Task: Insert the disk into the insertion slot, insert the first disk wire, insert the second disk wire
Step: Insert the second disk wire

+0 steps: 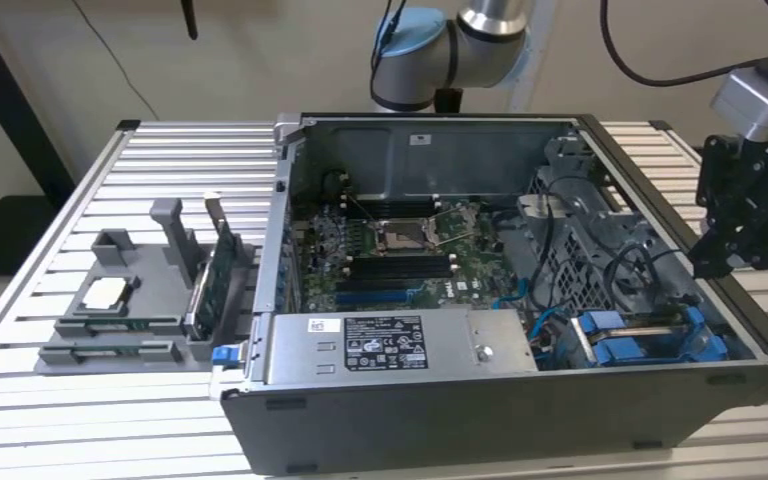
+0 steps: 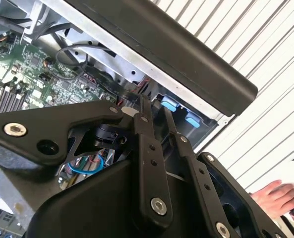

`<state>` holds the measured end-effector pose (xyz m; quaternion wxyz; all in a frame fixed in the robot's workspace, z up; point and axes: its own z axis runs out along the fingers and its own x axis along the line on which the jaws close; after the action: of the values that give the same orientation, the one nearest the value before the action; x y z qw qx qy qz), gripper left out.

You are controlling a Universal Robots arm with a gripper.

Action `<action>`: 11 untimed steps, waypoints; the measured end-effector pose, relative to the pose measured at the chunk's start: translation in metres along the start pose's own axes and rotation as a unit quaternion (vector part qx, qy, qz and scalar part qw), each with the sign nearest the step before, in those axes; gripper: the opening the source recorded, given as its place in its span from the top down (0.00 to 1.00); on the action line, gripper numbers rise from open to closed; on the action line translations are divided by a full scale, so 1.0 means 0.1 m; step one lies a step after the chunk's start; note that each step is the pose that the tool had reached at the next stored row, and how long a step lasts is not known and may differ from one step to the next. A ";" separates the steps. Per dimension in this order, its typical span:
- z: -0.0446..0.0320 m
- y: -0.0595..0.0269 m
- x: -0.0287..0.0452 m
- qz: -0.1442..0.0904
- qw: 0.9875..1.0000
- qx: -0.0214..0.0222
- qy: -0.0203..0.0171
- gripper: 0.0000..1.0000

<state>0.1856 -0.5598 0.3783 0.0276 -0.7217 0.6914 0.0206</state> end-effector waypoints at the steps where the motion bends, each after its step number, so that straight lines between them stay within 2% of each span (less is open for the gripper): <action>1: -0.001 0.000 0.001 0.000 1.000 0.000 0.000 0.73; 5: 0.000 -0.001 0.003 0.000 1.000 0.000 0.000 0.73; 7: 0.000 -0.001 0.003 0.000 1.000 0.000 0.000 0.75; 8: 0.000 -0.001 0.003 0.000 1.000 0.000 0.000 0.83; 11: 0.002 0.001 0.003 0.000 1.000 0.000 0.000 0.83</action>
<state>0.1855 -0.5601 0.3780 0.0275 -0.7217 0.6914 0.0206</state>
